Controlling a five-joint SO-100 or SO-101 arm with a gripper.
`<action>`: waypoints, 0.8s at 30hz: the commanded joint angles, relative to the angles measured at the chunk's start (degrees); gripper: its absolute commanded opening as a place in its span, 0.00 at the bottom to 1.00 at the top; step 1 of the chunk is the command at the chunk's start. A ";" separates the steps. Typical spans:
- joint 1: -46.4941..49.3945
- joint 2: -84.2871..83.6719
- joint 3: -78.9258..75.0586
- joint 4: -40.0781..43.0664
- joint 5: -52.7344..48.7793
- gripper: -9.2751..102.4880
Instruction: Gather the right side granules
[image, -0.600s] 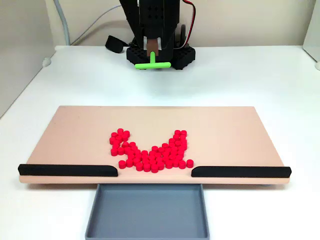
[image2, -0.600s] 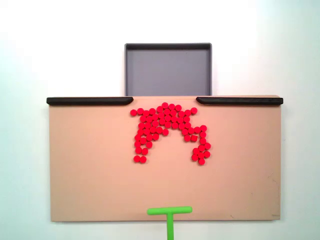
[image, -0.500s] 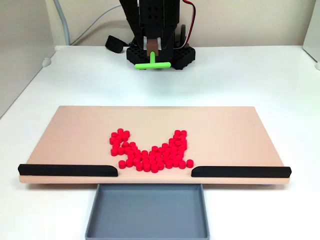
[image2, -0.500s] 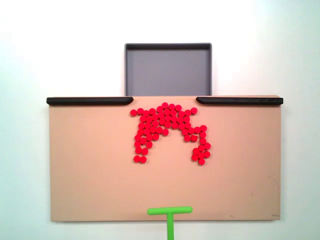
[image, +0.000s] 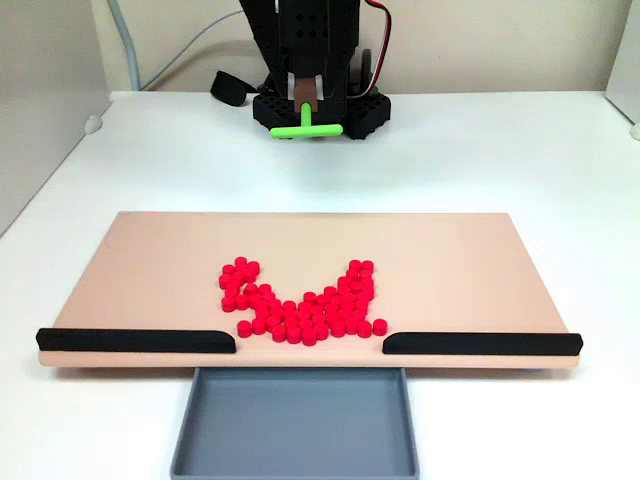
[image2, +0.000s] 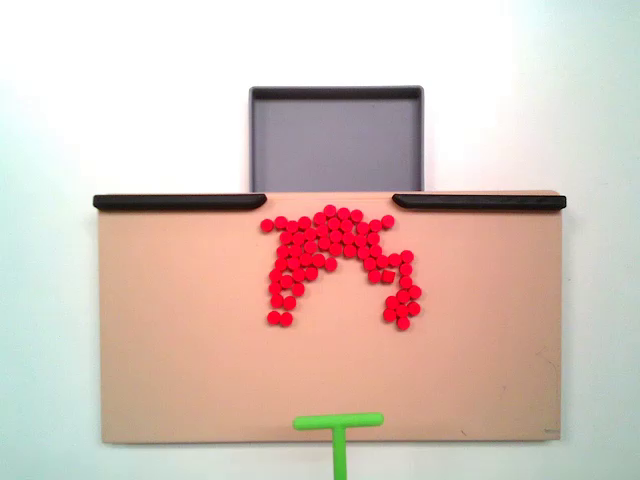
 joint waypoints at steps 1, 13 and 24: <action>-0.62 1.32 -0.35 -0.18 0.53 0.08; -0.53 1.67 -0.35 -0.18 0.53 0.08; -0.18 1.85 -0.35 -0.18 0.26 0.08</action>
